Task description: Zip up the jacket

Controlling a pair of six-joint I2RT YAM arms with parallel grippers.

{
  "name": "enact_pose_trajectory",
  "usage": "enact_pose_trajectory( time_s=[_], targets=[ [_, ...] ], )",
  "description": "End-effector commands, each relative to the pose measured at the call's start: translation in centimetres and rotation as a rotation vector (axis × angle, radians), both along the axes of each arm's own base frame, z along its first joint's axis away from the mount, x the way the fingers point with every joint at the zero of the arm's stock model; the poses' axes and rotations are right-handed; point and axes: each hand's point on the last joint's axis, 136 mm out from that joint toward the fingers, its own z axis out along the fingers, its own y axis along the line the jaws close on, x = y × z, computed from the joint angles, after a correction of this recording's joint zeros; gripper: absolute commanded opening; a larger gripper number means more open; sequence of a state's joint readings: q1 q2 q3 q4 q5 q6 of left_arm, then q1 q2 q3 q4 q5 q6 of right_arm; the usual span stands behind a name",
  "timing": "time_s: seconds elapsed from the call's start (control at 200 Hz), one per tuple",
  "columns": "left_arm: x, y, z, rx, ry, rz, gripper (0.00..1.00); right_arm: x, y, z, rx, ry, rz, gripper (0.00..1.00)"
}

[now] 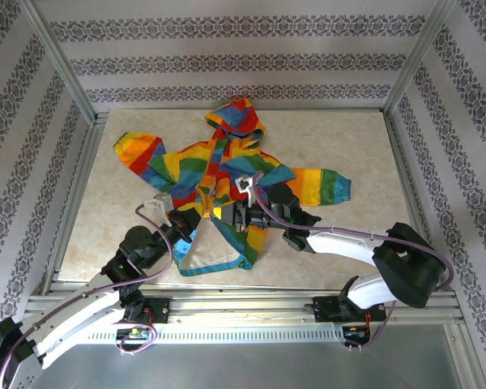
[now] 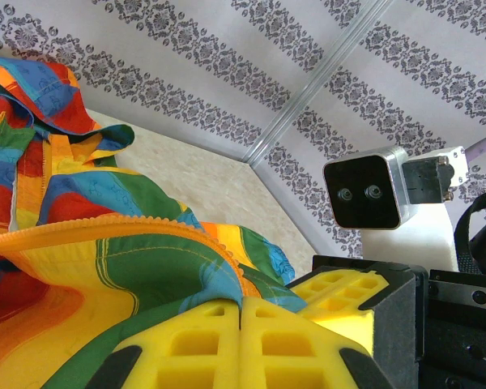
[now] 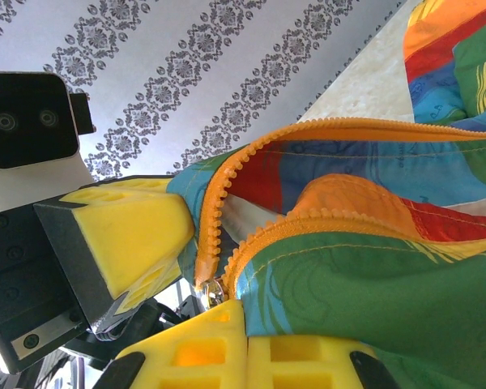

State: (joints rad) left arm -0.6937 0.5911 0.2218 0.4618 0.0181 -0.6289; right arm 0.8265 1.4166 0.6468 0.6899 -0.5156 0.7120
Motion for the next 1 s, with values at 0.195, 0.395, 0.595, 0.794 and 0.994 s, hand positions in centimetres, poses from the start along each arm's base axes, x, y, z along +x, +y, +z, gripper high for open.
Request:
enact_pose_trajectory(
  time_s=[0.195, 0.395, 0.595, 0.794, 0.994],
  targets=[
    [-0.1, 0.2, 1.9, -0.065, -0.057, 0.009, 0.0, -0.2, 0.4, 1.3, 0.044, -0.027, 0.027, 0.0],
    [0.0, 0.1, 1.8, -0.066, -0.058, 0.012, 0.0, -0.3, 0.5, 1.4, 0.046, -0.029, 0.03, 0.0],
    [0.2, 0.0, 1.6, -0.062, -0.051, 0.012, 0.0, -0.5, 0.5, 1.6, 0.048, -0.031, 0.031, 0.0],
    [0.1, -0.2, 1.6, -0.069, -0.051, 0.001, 0.0, -0.5, 0.5, 1.7, 0.05, -0.03, 0.028, 0.0],
    [0.0, -0.3, 1.4, -0.078, -0.042, -0.008, 0.0, -0.2, 0.5, 2.5, 0.077, -0.03, 0.013, 0.0]
  ],
)
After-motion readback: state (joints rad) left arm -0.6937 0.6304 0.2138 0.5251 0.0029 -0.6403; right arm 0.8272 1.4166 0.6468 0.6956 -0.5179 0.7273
